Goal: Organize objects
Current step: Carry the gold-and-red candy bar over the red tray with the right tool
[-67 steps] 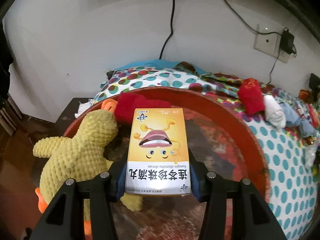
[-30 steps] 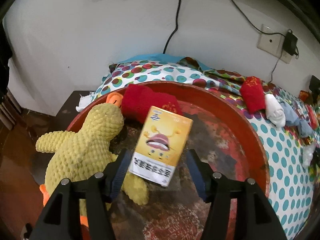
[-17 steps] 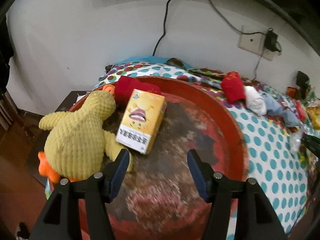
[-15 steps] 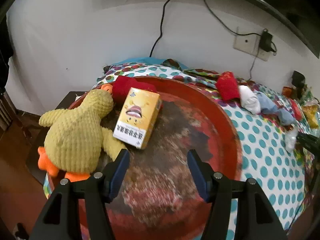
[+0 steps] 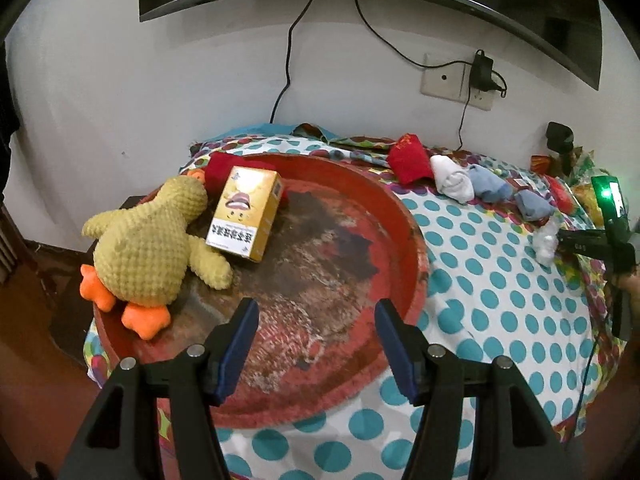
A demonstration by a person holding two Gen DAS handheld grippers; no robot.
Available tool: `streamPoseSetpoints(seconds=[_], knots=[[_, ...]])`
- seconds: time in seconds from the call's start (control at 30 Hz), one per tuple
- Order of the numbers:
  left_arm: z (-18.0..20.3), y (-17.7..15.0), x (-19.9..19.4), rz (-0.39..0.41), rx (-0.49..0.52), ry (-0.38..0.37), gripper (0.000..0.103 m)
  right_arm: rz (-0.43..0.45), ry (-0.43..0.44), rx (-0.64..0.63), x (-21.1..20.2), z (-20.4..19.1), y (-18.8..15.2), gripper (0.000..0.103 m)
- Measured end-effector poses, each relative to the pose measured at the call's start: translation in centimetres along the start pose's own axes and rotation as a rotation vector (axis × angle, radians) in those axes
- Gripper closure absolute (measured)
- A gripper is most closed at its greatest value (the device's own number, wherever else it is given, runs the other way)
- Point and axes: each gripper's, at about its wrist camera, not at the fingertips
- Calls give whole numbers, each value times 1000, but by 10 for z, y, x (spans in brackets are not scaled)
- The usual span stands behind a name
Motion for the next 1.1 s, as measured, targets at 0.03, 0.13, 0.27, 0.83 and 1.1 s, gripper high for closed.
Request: streamPoseSetpoints(seconds=[0.03, 0.13, 0.27, 0.83, 1.1], knots=[[0, -1, 0, 1, -2, -4, 41, 3, -6, 6, -2, 1, -2, 85], [-2, -4, -3, 11, -10, 4, 41, 20, -23, 21, -10, 3, -6, 85], [-11, -5, -3, 2, -42, -16, 41, 43, -18, 31, -26, 3, -10, 85], [-51, 2, -19, -1, -135, 63, 41, 126, 132, -133, -86, -99, -2, 85], [-89, 5, -28, -13, -228, 90, 41, 126, 287, -274, -91, -202, 18, 85]])
Point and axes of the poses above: each gripper's, at about its wrist camera, not at the fingertips, and x roughly the way its jaws point, z to its right, y to its top, and after that the axes turned 8 degrees about -z, right-handed
